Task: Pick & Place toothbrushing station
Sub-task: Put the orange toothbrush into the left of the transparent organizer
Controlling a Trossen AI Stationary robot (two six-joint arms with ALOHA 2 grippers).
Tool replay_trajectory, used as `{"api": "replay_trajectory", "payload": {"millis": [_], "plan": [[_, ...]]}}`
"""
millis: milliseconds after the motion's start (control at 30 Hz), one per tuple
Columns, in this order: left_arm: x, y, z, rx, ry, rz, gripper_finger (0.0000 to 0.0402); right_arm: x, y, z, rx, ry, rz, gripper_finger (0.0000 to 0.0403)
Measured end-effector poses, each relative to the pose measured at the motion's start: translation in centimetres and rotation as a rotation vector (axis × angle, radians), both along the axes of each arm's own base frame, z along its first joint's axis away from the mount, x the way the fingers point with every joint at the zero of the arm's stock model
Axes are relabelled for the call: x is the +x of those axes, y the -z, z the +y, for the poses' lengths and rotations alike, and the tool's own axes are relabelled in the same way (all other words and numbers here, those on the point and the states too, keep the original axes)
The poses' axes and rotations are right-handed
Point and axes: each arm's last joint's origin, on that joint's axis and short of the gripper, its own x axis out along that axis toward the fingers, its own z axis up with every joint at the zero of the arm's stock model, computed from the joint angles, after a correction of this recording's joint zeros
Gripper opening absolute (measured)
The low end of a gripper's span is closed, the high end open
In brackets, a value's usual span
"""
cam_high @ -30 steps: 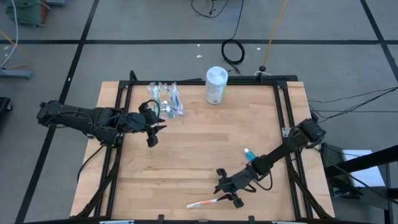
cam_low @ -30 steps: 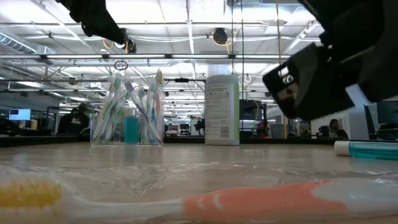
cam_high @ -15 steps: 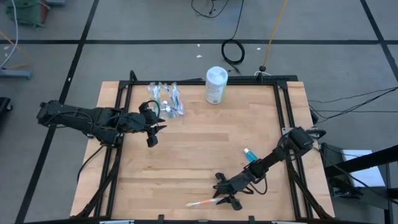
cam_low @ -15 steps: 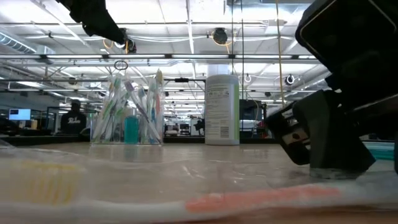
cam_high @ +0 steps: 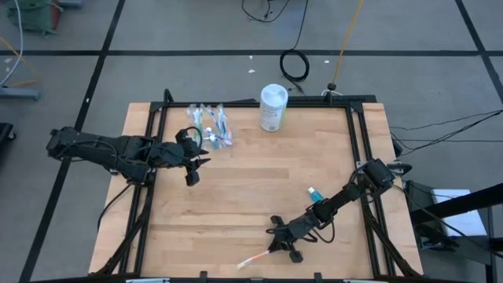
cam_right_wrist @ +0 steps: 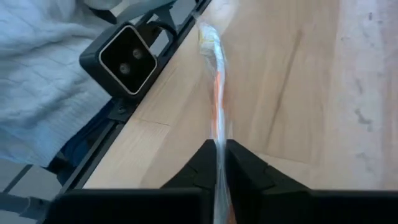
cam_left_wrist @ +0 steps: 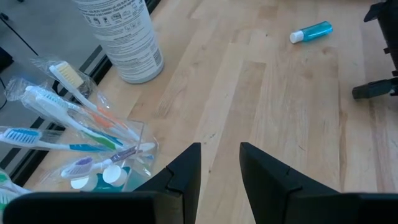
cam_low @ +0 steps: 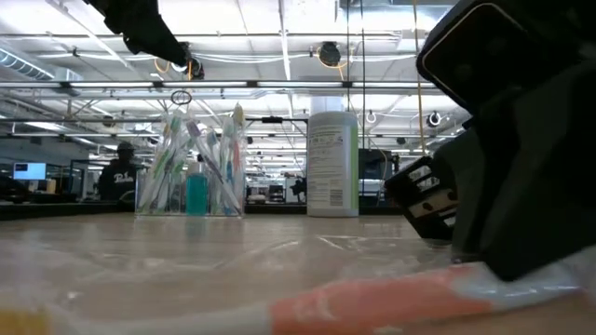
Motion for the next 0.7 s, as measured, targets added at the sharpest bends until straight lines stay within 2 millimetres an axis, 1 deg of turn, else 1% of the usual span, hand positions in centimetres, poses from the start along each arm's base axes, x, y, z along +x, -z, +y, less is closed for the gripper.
{"api": "replay_trajectory", "payload": {"millis": [67, 200, 300, 400, 467, 533, 633, 700], "plan": [[0.0, 0.0, 0.0, -0.001, 0.0, 0.0, 0.0118, 0.2, -0.3, -0.4, -0.015, -0.001, -0.02, 0.0011], [0.0, 0.0, 0.0, 0.0, 0.001, 0.0, 0.0118, 0.8, -1.5, -1.7, -0.138, -0.046, -0.115, 0.0023], [0.0, 0.0, 0.0, 0.0, 0.001, 0.0, 0.0118, 1.1, -3.4, -3.4, -0.265, -0.084, -0.203, 0.0015], [0.0, 0.0, 0.0, -0.001, 0.001, 0.0, 0.0118, 1.4, -5.2, -5.7, -0.354, -0.066, -0.214, 0.0002], [0.0, 0.0, 0.0, 0.002, 0.002, -0.001, 0.0118, 1.8, -6.9, -7.4, -0.364, -0.018, -0.253, 0.0], [0.1, -0.2, 0.0, 0.022, 0.019, -0.014, 0.0118, 2.3, -9.2, -9.0, -0.377, 0.034, -0.348, 0.0001], [0.5, -0.7, -0.1, 0.06, 0.05, -0.065, 0.0118, 2.4, -12.3, -11.5, -0.425, 0.105, -0.498, 0.0001], [0.7, -1.0, -0.1, 0.083, 0.068, -0.096, 0.0118, 2.2, -13.7, -13.1, -0.456, 0.15, -0.545, 0.0001]]}}
